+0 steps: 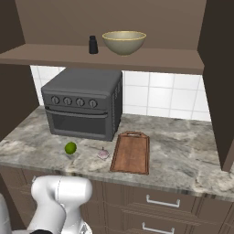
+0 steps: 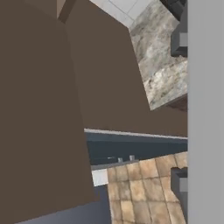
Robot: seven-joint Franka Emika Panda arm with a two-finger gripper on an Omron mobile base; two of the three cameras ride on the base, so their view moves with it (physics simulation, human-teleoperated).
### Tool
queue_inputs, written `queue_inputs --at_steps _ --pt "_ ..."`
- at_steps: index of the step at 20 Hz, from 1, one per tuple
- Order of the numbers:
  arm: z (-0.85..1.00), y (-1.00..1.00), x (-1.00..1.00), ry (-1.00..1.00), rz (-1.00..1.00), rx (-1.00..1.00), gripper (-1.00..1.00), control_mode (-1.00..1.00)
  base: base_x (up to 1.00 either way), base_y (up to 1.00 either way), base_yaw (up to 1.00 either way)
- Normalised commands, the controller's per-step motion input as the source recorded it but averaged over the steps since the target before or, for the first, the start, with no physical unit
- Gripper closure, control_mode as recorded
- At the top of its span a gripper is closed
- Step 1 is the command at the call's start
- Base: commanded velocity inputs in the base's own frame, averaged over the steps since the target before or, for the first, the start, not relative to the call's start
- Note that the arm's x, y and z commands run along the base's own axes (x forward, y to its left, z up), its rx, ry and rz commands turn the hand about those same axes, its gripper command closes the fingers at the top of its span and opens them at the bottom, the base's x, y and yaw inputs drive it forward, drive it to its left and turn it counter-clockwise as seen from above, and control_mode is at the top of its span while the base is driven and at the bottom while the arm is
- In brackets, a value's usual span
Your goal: Open the cabinet. Place the bowl and condiment on the counter. Then place the lime and garlic on the cutting board.
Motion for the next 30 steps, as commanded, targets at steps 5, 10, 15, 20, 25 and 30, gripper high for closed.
queue_inputs --at_steps 5,10,15,20,25,30 --pt "0.00 -0.31 0.05 0.07 -0.29 -0.05 -1.00 -1.00 0.00 0.00 0.00" --pt "0.00 -0.42 0.10 0.03 -0.28 0.00 -1.00 -1.00 0.00 0.00 0.00" --pt "0.00 -0.50 0.21 0.04 -0.29 0.00 -1.00 -1.00 0.00 0.00 0.00" --pt "0.00 -0.42 0.30 0.07 -0.30 0.00 -1.00 -1.00 0.00 0.00 0.00" --pt "0.03 -0.40 0.31 0.08 -0.31 0.00 -1.00 -1.00 0.00 0.00 0.00" --pt "-0.05 -0.43 0.06 -0.03 -0.20 0.01 -1.00 -1.00 0.00 0.00 0.00"
